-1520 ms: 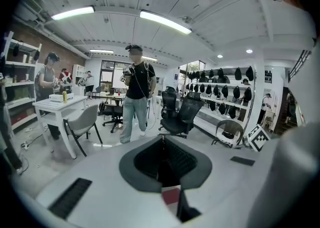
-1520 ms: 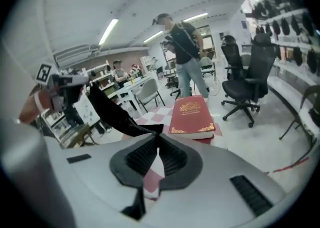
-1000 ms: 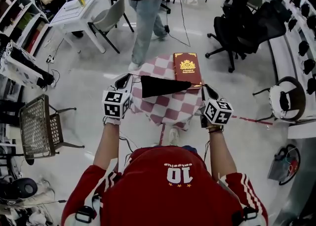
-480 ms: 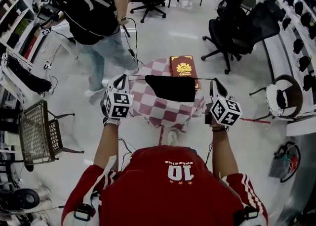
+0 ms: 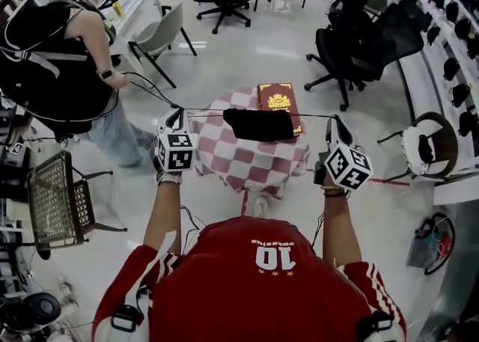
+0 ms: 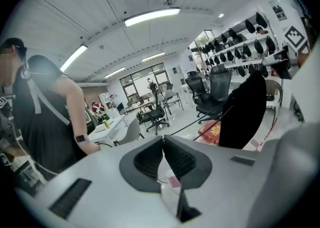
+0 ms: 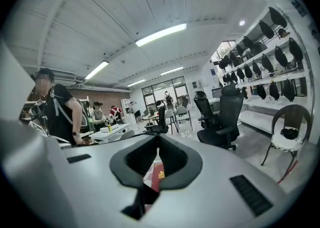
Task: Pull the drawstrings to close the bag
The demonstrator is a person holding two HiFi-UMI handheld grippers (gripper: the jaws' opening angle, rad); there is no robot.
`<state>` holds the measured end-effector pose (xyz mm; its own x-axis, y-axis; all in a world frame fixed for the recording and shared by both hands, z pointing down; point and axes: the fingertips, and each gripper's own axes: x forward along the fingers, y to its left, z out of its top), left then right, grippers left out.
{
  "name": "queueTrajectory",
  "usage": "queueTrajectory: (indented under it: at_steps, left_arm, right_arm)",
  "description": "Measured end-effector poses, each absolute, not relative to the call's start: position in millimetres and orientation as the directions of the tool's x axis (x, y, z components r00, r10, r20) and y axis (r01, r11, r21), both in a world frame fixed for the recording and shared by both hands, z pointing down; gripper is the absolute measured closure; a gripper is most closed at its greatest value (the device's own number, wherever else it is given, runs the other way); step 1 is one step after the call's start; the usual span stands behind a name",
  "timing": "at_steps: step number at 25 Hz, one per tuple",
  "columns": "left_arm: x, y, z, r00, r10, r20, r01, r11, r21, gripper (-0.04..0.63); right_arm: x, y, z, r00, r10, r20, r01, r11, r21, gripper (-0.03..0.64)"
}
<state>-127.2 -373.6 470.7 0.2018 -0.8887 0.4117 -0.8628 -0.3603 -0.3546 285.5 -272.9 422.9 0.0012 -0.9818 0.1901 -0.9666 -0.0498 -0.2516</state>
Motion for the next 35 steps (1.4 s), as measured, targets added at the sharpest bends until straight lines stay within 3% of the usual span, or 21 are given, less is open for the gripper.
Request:
queueTrajectory:
  at_steps: [10, 26, 35]
  left_arm:
    - [-163.3, -377.5, 453.1, 0.153, -0.925, 0.346, -0.945, -0.239, -0.221, 0.577]
    - [-190.4, -385.6, 444.9, 0.112, -0.937, 0.331, -0.957, -0.192, -0.220, 0.577]
    - [-181.1, -400.4, 431.9, 0.127, -0.943, 0.309, -0.964, -0.191, -0.186, 0.577]
  right_arm:
    - [291.5, -269.6, 422.3, 0.029, -0.980, 0.196, -0.964, -0.079, -0.254, 0.592]
    - [309.6, -274.0, 443.0, 0.050, -0.970, 0.236, -0.937, -0.127, -0.324, 0.592]
    - [300.6, -305.9, 433.3, 0.000, -0.976, 0.218, -0.948, -0.069, -0.310, 0.592]
